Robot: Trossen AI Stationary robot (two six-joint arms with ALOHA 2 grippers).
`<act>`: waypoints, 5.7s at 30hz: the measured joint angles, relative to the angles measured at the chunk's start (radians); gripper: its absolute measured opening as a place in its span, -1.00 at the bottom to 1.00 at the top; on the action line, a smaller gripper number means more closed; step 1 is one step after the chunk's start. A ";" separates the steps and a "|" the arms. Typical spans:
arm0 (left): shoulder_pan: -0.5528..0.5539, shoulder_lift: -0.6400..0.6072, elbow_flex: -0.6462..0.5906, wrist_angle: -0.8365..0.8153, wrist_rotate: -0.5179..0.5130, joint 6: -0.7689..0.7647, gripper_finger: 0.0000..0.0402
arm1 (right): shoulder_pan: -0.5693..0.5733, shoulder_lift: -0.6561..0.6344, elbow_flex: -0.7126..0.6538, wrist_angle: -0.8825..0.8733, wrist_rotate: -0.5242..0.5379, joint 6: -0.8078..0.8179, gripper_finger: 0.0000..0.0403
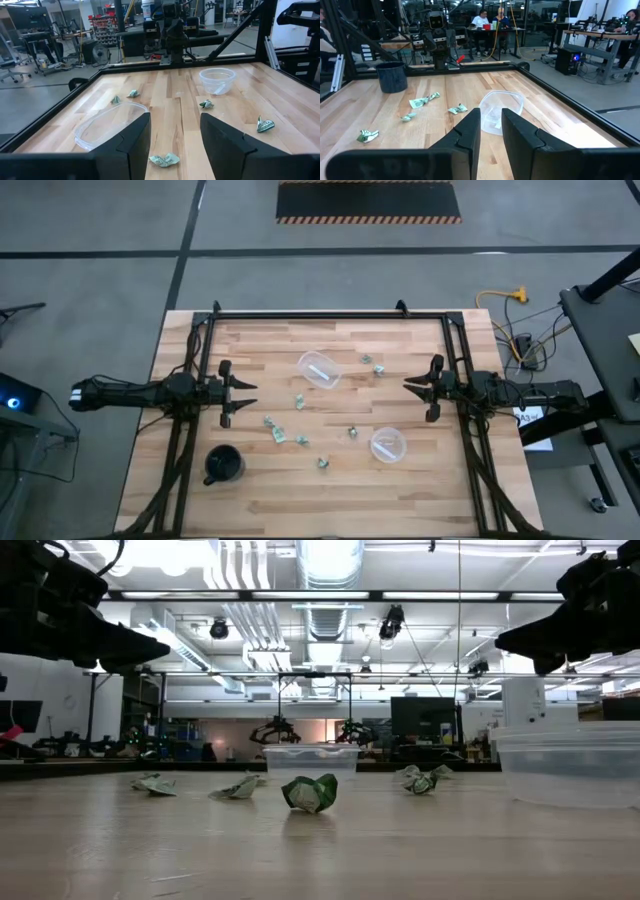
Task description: Pick and place Stevia / Truvia into bins
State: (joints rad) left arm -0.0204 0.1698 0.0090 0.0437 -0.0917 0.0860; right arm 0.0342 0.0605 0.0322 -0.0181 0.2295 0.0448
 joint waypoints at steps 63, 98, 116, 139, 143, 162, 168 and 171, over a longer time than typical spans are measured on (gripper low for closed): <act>0.000 0.000 0.000 0.000 0.000 0.000 -0.23 | 0.000 0.000 0.000 0.000 0.000 0.000 -0.66; 0.000 0.000 0.000 0.000 0.000 0.000 -0.23 | 0.000 0.000 0.000 0.000 0.000 0.000 -0.66; 0.000 0.000 0.000 0.000 0.000 0.000 -0.23 | 0.000 0.000 0.000 0.000 0.000 0.000 -0.66; 0.000 0.000 0.000 0.000 0.000 0.000 -0.23 | 0.000 0.000 0.000 0.000 0.000 0.000 -0.66; 0.000 0.000 0.000 0.000 0.000 0.000 -0.23 | 0.000 0.000 0.000 0.000 0.000 0.002 -0.66; 0.000 0.000 0.000 0.000 0.000 0.000 -0.23 | 0.000 0.000 0.000 0.247 0.007 -0.314 -0.66; 0.000 0.000 0.000 0.000 0.000 0.000 -0.23 | 0.000 0.000 0.000 0.583 0.010 -0.410 -0.66; 0.000 0.000 0.000 0.000 0.000 0.000 -0.23 | 0.000 0.000 0.000 0.708 0.025 -0.384 -0.66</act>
State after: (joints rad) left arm -0.0204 0.1699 0.0090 0.0437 -0.0917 0.0859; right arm 0.0344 0.0605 0.0322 0.6903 0.2543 -0.3397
